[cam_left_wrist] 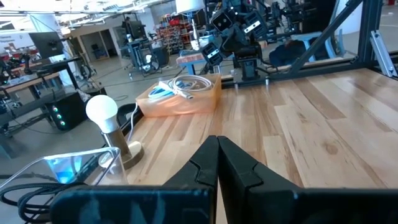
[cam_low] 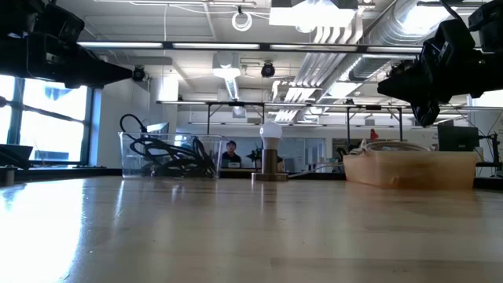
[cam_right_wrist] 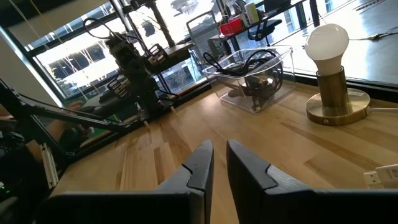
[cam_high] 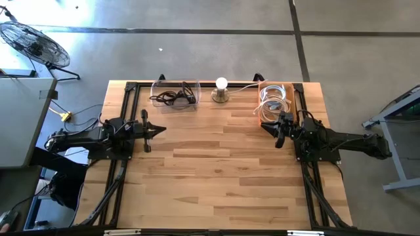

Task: Pick & Place USB Port
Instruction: Return to Home Position

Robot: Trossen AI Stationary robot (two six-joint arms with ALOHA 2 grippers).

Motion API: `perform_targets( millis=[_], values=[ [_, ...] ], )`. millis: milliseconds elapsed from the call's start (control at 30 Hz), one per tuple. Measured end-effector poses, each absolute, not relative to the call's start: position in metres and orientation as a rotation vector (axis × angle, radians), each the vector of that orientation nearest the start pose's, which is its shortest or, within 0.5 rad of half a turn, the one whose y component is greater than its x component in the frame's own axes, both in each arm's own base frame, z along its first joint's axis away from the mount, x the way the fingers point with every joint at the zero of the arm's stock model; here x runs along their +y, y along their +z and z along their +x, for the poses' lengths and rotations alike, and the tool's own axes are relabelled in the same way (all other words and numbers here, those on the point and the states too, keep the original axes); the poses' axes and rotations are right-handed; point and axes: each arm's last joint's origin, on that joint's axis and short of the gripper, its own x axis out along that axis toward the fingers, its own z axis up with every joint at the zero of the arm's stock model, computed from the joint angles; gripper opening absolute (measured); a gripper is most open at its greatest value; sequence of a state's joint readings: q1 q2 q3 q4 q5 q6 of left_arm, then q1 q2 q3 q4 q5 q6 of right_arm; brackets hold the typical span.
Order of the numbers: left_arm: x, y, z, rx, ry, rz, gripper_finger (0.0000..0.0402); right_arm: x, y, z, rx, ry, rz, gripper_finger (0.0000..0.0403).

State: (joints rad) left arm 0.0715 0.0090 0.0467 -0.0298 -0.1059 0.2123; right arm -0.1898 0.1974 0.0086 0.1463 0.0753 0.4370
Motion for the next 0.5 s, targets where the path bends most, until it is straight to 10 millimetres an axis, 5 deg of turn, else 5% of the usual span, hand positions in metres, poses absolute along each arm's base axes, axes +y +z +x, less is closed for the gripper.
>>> perform_targets(
  millis=[500],
  values=[
    [0.0098,0.1765,0.0945,0.008,0.178,0.211,0.0001,-0.0228,0.1641,0.1072,-0.016,-0.27,0.437,0.0042]
  ],
)
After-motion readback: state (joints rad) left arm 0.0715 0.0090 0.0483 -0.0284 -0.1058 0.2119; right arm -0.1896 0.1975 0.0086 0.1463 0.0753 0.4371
